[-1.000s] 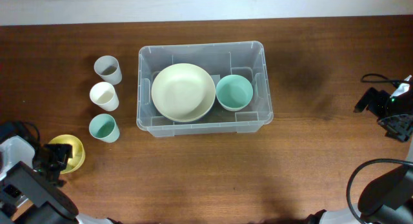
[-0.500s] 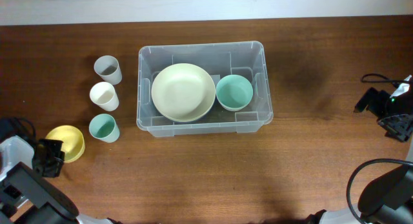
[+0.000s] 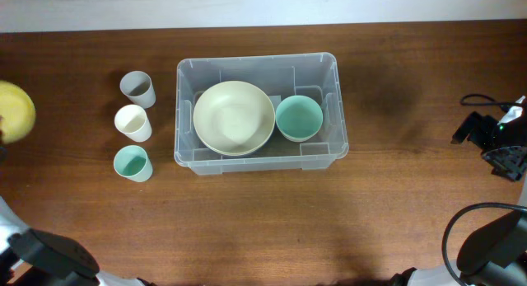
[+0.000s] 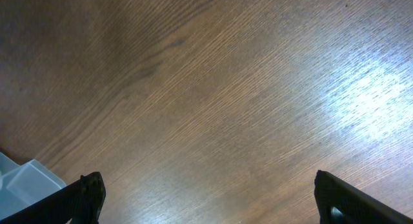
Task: Pack container
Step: 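Carry the yellow bowl into the bin and set it on the green bowl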
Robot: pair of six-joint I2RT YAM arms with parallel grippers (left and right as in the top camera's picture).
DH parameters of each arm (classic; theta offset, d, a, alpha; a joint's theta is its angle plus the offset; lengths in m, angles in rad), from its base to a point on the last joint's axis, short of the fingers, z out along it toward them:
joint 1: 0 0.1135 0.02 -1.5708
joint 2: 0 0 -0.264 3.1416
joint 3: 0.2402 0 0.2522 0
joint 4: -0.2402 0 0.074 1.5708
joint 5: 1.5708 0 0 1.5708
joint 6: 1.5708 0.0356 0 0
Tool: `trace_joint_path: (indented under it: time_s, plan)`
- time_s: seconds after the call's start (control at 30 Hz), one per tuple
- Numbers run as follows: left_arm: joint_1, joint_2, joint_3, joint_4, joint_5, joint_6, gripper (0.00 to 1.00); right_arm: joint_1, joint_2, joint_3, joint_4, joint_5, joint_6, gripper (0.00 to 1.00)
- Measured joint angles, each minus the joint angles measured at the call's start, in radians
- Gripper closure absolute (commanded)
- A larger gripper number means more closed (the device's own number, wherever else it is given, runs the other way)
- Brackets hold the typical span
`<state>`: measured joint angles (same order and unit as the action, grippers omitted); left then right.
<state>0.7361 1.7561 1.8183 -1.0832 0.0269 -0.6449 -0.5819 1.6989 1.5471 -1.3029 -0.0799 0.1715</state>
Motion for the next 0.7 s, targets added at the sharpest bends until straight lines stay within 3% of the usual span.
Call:
trace_joint_path:
  time_s: [0.23,0.43,0.7]
  plan:
    - [-0.225,0.0,0.288,-0.039,0.133,0.115,0.99,0.0,0.0,0.0,0.0,0.0,0.0,0.01]
    - [-0.577,0.005,0.311,-0.011,0.189,0.201,0.99,0.0,0.0,0.0,0.0,0.0,0.0,0.01]
    - [-0.993,0.1,0.312,0.039,0.108,0.253,0.99,0.0,0.0,0.0,0.0,0.0,0.0,0.01]
